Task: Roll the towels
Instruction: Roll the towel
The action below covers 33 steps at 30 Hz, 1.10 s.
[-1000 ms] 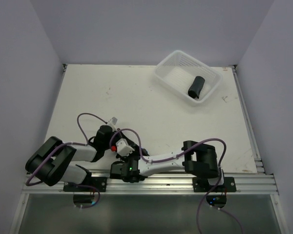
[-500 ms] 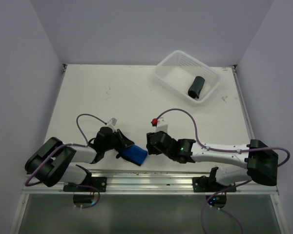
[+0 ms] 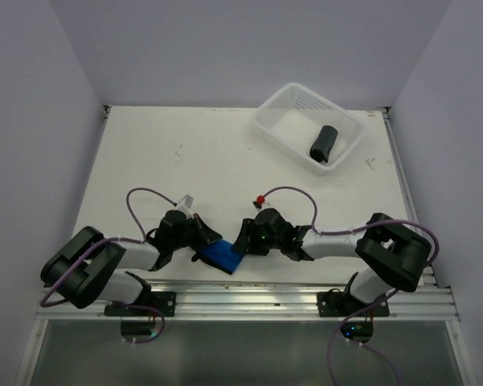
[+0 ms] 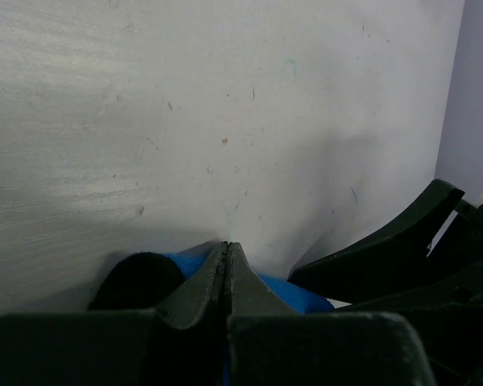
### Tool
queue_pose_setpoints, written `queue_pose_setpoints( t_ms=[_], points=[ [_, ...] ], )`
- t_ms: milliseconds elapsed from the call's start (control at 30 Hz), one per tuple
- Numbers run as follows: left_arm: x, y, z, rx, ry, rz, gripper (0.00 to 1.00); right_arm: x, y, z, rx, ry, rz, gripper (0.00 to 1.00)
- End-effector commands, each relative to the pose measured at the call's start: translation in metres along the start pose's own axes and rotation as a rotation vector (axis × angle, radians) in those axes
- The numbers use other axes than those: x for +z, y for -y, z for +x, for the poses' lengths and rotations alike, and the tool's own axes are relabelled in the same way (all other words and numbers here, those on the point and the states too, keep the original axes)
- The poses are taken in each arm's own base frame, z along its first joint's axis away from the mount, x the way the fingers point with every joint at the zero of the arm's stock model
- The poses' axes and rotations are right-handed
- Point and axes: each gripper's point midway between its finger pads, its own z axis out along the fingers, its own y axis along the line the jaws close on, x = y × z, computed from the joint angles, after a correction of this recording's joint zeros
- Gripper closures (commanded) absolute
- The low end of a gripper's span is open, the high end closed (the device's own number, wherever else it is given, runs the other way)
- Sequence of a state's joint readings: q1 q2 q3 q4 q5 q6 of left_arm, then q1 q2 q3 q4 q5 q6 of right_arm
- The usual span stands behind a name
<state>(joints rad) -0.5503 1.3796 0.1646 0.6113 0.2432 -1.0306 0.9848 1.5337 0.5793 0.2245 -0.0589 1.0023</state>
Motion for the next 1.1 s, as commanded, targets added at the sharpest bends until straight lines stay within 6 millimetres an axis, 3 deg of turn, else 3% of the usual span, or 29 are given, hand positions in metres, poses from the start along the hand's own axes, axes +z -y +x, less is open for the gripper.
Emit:
queue_pose_setpoints(
  t_ms=[0,167,300,533,633,833,867,900,933,1067],
  points=[
    [-0.01,-0.044,0.029,-0.002,-0.079,-0.154,1.0,0.003,-0.022,0.007,0.042,-0.044,-0.112,0.49],
    [-0.012,-0.049,0.027,0.005,-0.062,-0.181,1.0,0.001,-0.014,0.023,0.009,-0.104,-0.103,0.48],
    [-0.013,-0.051,0.023,0.014,-0.045,-0.195,1.0,-0.001,0.003,0.037,-0.032,-0.128,-0.044,0.49],
    [-0.013,-0.051,0.018,0.026,-0.031,-0.213,1.0,0.0,0.026,0.068,-0.158,-0.189,0.087,0.57],
    [-0.014,-0.052,0.019,0.02,-0.028,-0.215,1.0,0.001,0.027,0.072,-0.218,-0.197,0.135,0.7],
    [-0.011,-0.043,0.008,0.06,-0.019,-0.222,1.0,-0.006,0.014,0.066,-0.367,-0.15,0.199,0.95],
    [-0.009,-0.032,-0.001,0.074,-0.003,-0.204,1.0,-0.007,0.011,0.064,-0.39,-0.131,0.209,1.0],
    [-0.009,-0.033,-0.005,0.079,0.002,-0.226,1.0,-0.009,0.007,0.052,-0.422,-0.069,0.234,1.0],
    [-0.008,-0.028,-0.01,0.099,0.011,-0.225,1.0,-0.013,0.005,0.054,-0.453,-0.06,0.247,1.0],
    [0.001,0.009,-0.046,0.16,0.062,-0.195,1.0,-0.025,-0.008,0.032,-0.541,0.085,0.348,1.0]
  ],
)
